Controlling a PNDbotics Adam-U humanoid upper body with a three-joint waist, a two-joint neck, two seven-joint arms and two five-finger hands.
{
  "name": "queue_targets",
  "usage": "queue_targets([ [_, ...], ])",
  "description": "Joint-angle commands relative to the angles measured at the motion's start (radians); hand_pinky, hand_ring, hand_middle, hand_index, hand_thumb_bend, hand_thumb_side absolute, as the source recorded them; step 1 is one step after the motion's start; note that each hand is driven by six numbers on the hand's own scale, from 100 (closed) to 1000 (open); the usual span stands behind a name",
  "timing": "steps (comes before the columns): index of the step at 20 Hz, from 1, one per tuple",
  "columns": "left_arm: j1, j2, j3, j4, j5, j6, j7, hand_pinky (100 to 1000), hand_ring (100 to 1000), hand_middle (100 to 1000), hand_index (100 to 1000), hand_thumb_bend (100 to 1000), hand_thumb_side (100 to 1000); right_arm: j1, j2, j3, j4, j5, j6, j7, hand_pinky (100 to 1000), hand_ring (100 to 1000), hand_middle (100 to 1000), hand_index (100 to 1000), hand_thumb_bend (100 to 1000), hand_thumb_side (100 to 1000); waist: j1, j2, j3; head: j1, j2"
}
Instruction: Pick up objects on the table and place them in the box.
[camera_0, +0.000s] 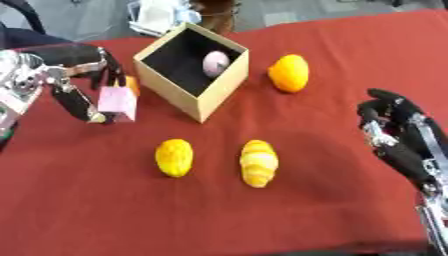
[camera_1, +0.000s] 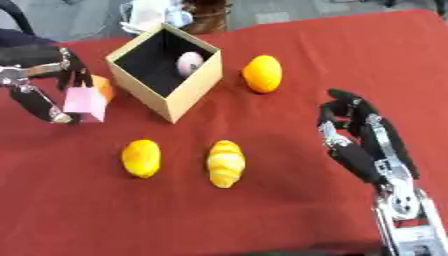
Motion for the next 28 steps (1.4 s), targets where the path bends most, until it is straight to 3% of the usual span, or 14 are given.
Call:
queue_targets([
  [1,-0.059,0.012,0.037,-0.014,-0.026,0.027,0.046,611,446,419,584,462,100,-0.004,-0.008,-0.001,-0.009,-0.006,-0.002,0.002,647,744,667,850,100,437,-0.011,-0.035,0.0,-0.002,0.0],
  [7,-0.154,-0.074,0.03,0.078,-0.109,0.052,0.142,641,483,462,631,495,100,-0.006,-0.007,0.008,-0.008,-0.009,-0.004,0.01,647,744,667,850,100,436,-0.013,-0.036,-0.018,0.009,-0.004],
  [13,-0.195,-0.153,0.033,0.207,-0.209,0.065,0.225,674,530,501,673,529,100,-0.01,-0.006,0.018,-0.008,-0.014,-0.005,0.019,647,744,667,850,100,440,-0.012,-0.031,-0.047,0.026,-0.01],
  [17,-0.212,-0.198,0.054,0.287,-0.276,0.083,0.285,727,643,620,786,576,114,-0.013,-0.006,0.022,-0.008,-0.016,-0.005,0.023,647,744,667,850,100,440,-0.012,-0.028,-0.062,0.033,-0.013],
  [18,-0.215,-0.207,0.061,0.304,-0.293,0.087,0.301,749,696,689,836,610,158,-0.014,-0.006,0.022,-0.008,-0.016,-0.006,0.024,647,744,667,850,100,441,-0.012,-0.027,-0.065,0.035,-0.014],
  [20,-0.222,-0.219,0.073,0.332,-0.327,0.091,0.333,769,730,739,857,652,205,-0.015,-0.006,0.023,-0.008,-0.016,-0.006,0.025,647,744,666,850,100,441,-0.012,-0.025,-0.07,0.038,-0.015],
  [22,-0.225,-0.222,0.083,0.344,-0.357,0.093,0.359,778,738,752,865,695,262,-0.015,-0.005,0.023,-0.008,-0.016,-0.005,0.025,648,744,666,850,100,440,-0.012,-0.024,-0.071,0.039,-0.015],
  [24,-0.224,-0.219,0.092,0.346,-0.363,0.095,0.379,770,719,734,855,642,253,-0.015,-0.005,0.021,-0.008,-0.016,-0.005,0.024,648,744,667,850,100,444,-0.013,-0.023,-0.07,0.04,-0.017],
  [25,-0.222,-0.212,0.094,0.341,-0.354,0.092,0.381,767,711,723,850,681,254,-0.015,-0.005,0.021,-0.008,-0.016,-0.005,0.023,648,744,667,850,100,440,-0.014,-0.022,-0.069,0.039,-0.018],
  [28,-0.209,-0.178,0.094,0.316,-0.309,0.057,0.348,758,679,677,826,639,230,-0.016,-0.006,0.017,-0.008,-0.015,-0.005,0.02,648,744,666,850,100,438,-0.013,-0.022,-0.062,0.034,-0.021],
])
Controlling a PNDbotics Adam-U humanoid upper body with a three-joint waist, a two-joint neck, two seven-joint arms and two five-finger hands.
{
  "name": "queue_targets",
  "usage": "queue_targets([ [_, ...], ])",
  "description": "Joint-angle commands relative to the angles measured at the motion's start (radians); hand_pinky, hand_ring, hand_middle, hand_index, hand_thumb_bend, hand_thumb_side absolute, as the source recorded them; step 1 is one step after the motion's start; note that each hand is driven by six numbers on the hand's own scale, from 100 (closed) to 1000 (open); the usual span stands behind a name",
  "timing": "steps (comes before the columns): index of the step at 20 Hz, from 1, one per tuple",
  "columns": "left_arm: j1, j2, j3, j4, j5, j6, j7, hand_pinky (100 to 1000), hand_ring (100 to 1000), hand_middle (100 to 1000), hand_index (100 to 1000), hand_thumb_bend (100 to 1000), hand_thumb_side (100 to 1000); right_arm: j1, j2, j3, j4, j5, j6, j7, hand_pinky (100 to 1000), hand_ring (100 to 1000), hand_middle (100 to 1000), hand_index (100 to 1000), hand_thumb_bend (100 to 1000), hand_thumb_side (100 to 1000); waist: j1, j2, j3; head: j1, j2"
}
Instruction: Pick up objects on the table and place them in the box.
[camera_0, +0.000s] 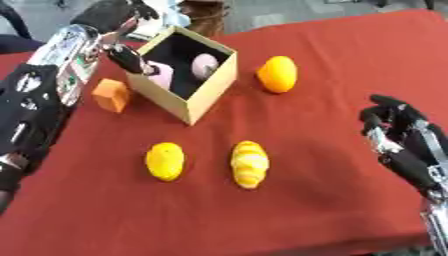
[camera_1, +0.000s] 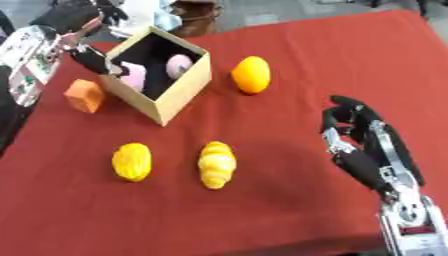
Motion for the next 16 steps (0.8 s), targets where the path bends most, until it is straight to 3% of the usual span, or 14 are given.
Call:
queue_targets([
  [1,-0.007,0.071,0.013,-0.039,0.046,-0.04,-0.032,758,679,677,826,637,228,-0.013,-0.007,-0.004,-0.014,-0.004,-0.001,-0.003,648,744,666,850,100,438,-0.013,-0.02,0.007,-0.003,-0.016],
  [8,0.049,0.203,-0.01,-0.07,0.158,-0.141,-0.155,767,687,673,814,611,145,-0.01,-0.012,-0.009,-0.013,-0.001,-0.001,-0.008,648,744,666,850,100,437,-0.008,-0.026,0.026,-0.019,-0.015],
  [16,0.085,0.225,0.014,-0.043,0.174,-0.153,-0.316,771,707,689,820,618,102,-0.009,-0.012,-0.011,-0.012,-0.001,-0.001,-0.01,648,743,666,850,100,436,-0.013,-0.025,0.029,-0.025,-0.01],
])
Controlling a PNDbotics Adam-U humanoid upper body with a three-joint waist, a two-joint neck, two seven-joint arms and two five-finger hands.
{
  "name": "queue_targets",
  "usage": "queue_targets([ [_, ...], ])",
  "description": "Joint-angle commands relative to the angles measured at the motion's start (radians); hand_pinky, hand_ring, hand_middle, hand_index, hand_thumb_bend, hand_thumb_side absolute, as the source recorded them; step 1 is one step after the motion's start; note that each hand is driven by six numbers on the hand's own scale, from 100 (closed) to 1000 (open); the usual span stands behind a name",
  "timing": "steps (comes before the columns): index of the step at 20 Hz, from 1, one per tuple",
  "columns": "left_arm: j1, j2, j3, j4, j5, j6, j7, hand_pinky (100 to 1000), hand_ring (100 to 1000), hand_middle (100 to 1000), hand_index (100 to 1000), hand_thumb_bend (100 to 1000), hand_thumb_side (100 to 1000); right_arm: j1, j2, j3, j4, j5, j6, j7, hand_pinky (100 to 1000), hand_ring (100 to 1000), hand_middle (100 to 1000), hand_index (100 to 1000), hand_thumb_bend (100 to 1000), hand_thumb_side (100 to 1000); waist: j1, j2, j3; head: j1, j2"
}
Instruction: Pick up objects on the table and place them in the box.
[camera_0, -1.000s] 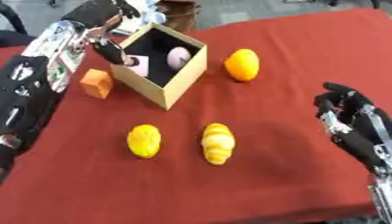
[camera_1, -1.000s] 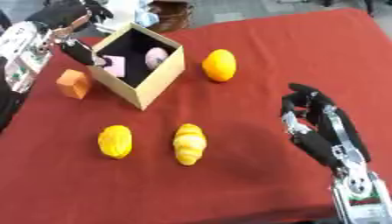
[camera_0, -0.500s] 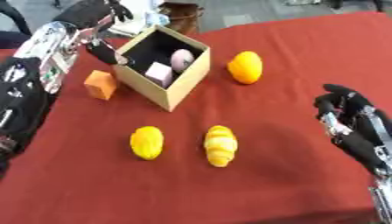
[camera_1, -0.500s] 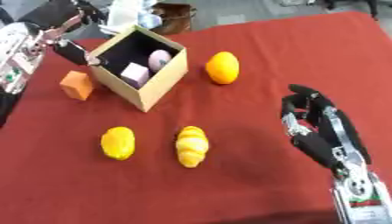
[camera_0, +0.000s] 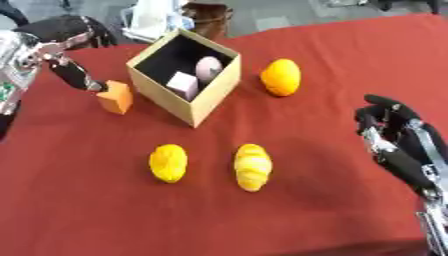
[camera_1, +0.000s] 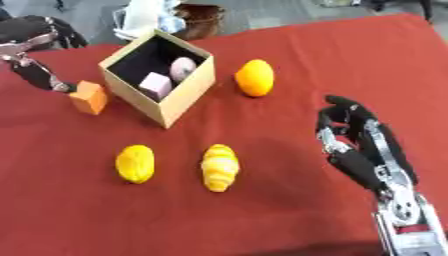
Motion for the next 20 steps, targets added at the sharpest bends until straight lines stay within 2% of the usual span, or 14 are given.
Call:
queue_targets([
  [1,-0.015,0.033,0.026,0.006,-0.003,0.003,-0.064,772,710,693,821,618,100,-0.007,-0.012,-0.004,-0.011,-0.001,-0.002,-0.003,648,743,666,851,100,437,-0.013,-0.024,0.002,-0.003,-0.004],
  [4,-0.016,0.018,0.033,0.025,-0.013,0.007,-0.107,774,716,699,822,608,100,-0.006,-0.011,-0.003,-0.011,-0.001,-0.003,-0.002,648,743,666,851,100,437,-0.015,-0.022,0.001,-0.002,-0.001],
  [7,-0.016,-0.002,0.039,0.056,-0.029,0.011,-0.112,772,714,699,823,604,100,-0.006,-0.01,-0.003,-0.011,-0.001,-0.003,-0.001,648,743,666,851,100,437,-0.018,-0.02,-0.001,0.001,0.0],
  [20,-0.011,-0.068,0.054,0.152,-0.166,0.033,0.026,777,740,739,844,619,100,-0.007,-0.007,0.0,-0.01,-0.003,-0.003,0.001,649,743,666,850,100,440,-0.016,-0.017,-0.013,0.005,0.002],
])
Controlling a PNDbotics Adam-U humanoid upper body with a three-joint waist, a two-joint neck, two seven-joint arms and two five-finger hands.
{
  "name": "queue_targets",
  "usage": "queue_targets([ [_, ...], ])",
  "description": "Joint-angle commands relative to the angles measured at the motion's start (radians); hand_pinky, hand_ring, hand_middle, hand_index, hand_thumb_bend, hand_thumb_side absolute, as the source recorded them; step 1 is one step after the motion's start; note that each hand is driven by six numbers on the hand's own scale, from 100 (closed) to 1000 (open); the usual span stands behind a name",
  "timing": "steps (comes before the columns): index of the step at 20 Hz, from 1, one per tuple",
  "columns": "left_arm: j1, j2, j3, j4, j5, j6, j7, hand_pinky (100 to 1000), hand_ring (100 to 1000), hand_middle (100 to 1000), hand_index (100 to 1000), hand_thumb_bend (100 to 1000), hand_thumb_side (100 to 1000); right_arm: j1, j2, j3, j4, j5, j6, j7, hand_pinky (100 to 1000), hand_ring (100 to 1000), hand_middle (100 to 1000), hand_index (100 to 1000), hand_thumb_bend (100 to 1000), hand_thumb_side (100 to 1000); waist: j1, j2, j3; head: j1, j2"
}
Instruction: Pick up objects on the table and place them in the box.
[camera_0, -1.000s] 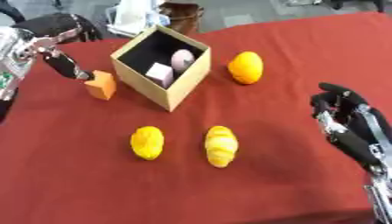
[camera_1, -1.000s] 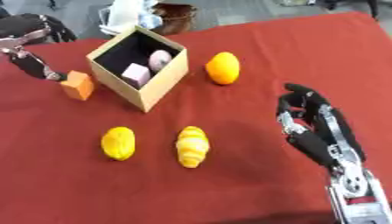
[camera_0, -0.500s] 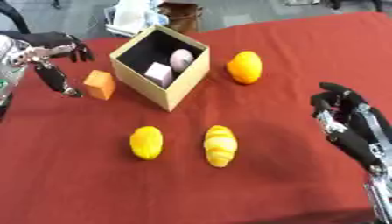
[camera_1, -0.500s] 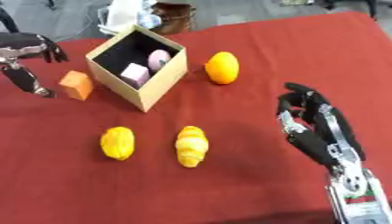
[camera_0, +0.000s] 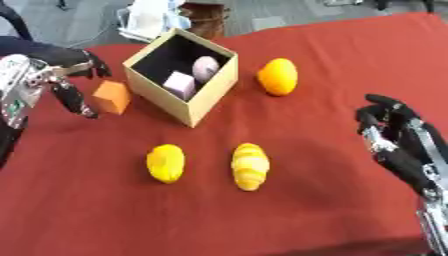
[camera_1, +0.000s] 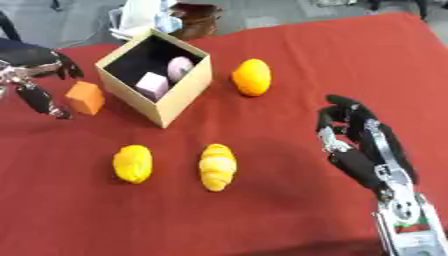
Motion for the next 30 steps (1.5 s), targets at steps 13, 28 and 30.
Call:
queue_targets([
  [13,0.008,-0.026,0.025,0.076,-0.052,0.017,0.111,709,593,579,738,525,100,-0.009,-0.005,0.001,-0.009,-0.004,-0.003,0.004,649,743,666,850,100,441,-0.013,-0.016,-0.011,0.001,0.001],
  [28,-0.074,0.038,0.034,-0.165,0.07,0.099,0.215,659,497,462,653,477,100,-0.009,-0.008,0.001,-0.007,-0.003,-0.003,0.004,650,742,666,851,100,444,-0.012,-0.023,-0.005,-0.006,-0.003],
  [30,-0.086,0.019,0.025,-0.17,0.076,0.126,0.249,665,510,475,666,487,100,-0.009,-0.007,0.003,-0.006,-0.003,-0.003,0.006,650,742,665,850,100,444,-0.012,-0.024,-0.01,-0.005,-0.004],
])
